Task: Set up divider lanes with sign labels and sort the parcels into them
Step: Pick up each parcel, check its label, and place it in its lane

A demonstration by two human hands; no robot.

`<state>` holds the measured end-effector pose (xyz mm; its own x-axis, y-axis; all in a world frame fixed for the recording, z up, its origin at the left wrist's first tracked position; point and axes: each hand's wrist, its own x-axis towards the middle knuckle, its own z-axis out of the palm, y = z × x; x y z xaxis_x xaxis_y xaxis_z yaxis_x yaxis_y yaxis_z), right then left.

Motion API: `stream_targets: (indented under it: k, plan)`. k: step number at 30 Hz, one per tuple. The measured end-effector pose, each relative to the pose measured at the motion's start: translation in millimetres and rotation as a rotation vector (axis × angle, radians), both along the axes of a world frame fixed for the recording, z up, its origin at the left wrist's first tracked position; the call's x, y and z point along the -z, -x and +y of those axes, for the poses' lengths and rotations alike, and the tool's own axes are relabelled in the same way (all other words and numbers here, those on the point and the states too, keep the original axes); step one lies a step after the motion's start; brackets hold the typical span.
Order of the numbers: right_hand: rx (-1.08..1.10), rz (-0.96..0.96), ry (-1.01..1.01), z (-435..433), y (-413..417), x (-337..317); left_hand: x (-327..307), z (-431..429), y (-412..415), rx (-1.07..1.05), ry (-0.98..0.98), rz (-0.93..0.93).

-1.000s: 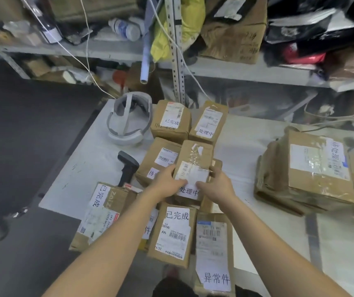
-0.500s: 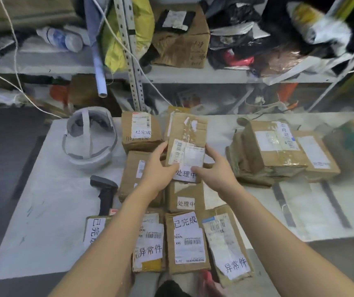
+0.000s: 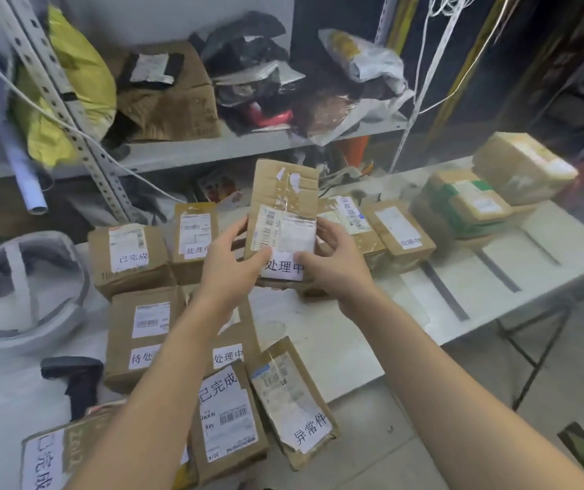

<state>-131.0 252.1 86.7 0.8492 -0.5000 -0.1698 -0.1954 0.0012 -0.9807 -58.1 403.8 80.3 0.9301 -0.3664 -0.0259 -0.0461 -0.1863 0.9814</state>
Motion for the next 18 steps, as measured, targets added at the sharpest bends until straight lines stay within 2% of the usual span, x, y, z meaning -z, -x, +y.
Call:
stream_targets:
  k: [7,13,18]
  plan:
    - [0.001,-0.117,-0.015,-100.4,63.1,-5.6,-15.9,-100.5,56.1,0.072,0.004,-0.058]
    - [0.020,-0.091,-0.038,-207.3,117.3,-7.6,-8.5,-203.4,114.0,0.089,0.036,0.011]
    - [0.009,-0.037,-0.063,-272.3,141.2,-0.7,10.4,-267.5,129.6,0.027,0.040,0.093]
